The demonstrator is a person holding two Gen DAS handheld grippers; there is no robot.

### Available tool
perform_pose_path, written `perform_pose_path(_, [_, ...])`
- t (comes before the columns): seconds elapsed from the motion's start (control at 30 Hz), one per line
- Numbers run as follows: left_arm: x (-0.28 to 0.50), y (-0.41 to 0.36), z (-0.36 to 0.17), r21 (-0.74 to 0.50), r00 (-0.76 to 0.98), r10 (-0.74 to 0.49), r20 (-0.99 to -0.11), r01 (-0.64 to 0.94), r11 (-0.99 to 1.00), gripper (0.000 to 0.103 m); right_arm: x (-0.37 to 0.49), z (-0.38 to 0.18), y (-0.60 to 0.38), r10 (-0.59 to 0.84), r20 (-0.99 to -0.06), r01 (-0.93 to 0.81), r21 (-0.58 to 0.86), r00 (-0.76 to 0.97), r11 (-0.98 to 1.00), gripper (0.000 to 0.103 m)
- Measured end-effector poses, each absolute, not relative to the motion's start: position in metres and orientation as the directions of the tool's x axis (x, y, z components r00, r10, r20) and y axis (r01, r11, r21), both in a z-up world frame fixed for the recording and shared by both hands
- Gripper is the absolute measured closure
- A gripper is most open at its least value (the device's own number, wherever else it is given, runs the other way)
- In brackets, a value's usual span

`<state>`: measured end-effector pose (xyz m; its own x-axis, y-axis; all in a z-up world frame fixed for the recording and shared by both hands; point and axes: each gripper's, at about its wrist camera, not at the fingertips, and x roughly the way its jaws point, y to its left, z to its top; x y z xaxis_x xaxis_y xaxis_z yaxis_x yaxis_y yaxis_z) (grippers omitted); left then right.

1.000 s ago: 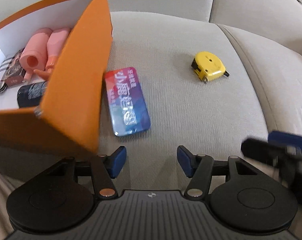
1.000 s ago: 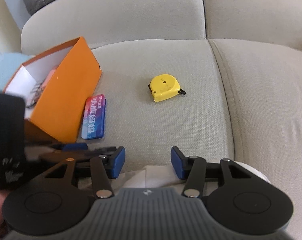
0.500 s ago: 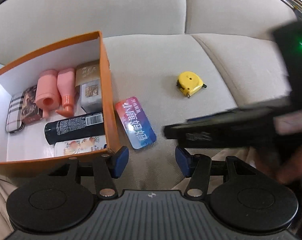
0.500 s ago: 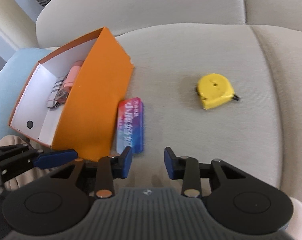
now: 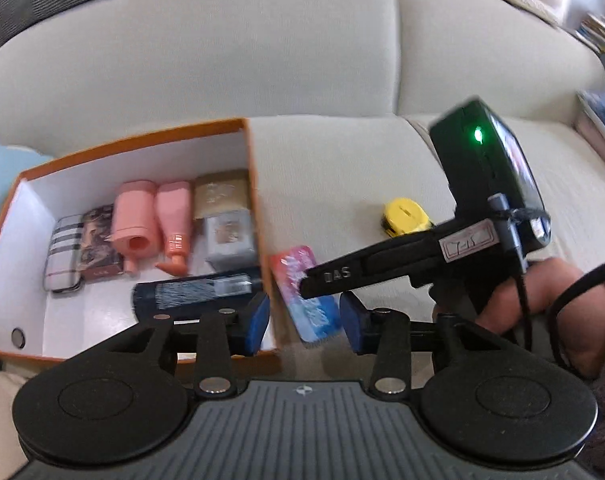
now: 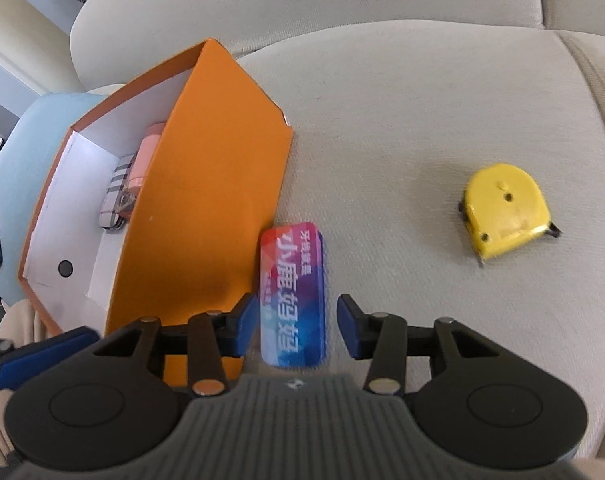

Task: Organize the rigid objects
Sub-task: 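Grasp the red-blue card with the right gripper while the left grasps the yellow tape measure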

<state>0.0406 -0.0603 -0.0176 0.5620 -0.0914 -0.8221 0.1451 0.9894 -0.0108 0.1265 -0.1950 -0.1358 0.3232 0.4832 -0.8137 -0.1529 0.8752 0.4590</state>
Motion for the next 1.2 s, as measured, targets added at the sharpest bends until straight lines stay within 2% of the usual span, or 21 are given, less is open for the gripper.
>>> perform_pose_path(0.13, [0.047, -0.041, -0.011, -0.012, 0.596, -0.033, -0.802, 0.038, 0.999, 0.054, 0.139, -0.147, -0.190, 0.475, -0.832, -0.124, 0.459, 0.287, 0.880, 0.057])
perform_pose_path(0.37, [0.059, -0.035, -0.020, -0.018, 0.561, -0.017, -0.827, 0.005, 1.000, 0.054, 0.139, -0.157, -0.174, 0.446, -0.846, -0.158, 0.417, 0.291, 0.895, 0.056])
perform_pose_path(0.63, [0.065, -0.037, -0.021, -0.018, 0.553, -0.018, -0.833, 0.005, 1.000, 0.054, 0.132, -0.146, -0.178, 0.484, -0.818, -0.132, 0.467, 0.312, 0.874, 0.085])
perform_pose_path(0.77, [0.070, -0.052, -0.012, -0.022, 0.581, -0.070, -0.811, 0.089, 0.996, 0.054, 0.119, -0.126, -0.191, 0.462, -0.809, -0.143, 0.441, 0.364, 0.886, 0.088])
perform_pose_path(0.9, [0.080, -0.084, -0.009, -0.023, 0.559, -0.171, -0.812, 0.262, 0.965, 0.054, 0.101, -0.102, -0.222, 0.411, -0.797, -0.097, 0.413, 0.443, 0.906, 0.088])
perform_pose_path(1.03, [0.096, -0.119, -0.016, -0.017, 0.504, -0.261, -0.823, 0.439, 0.898, 0.055, 0.086, -0.088, -0.265, 0.295, -0.814, 0.010, 0.346, 0.500, 0.938, 0.088])
perform_pose_path(1.2, [0.123, -0.154, -0.036, 0.039, 0.438, -0.285, -0.853, 0.598, 0.800, 0.054, 0.081, -0.090, -0.301, 0.115, -0.863, 0.103, 0.189, 0.492, 0.977, 0.088])
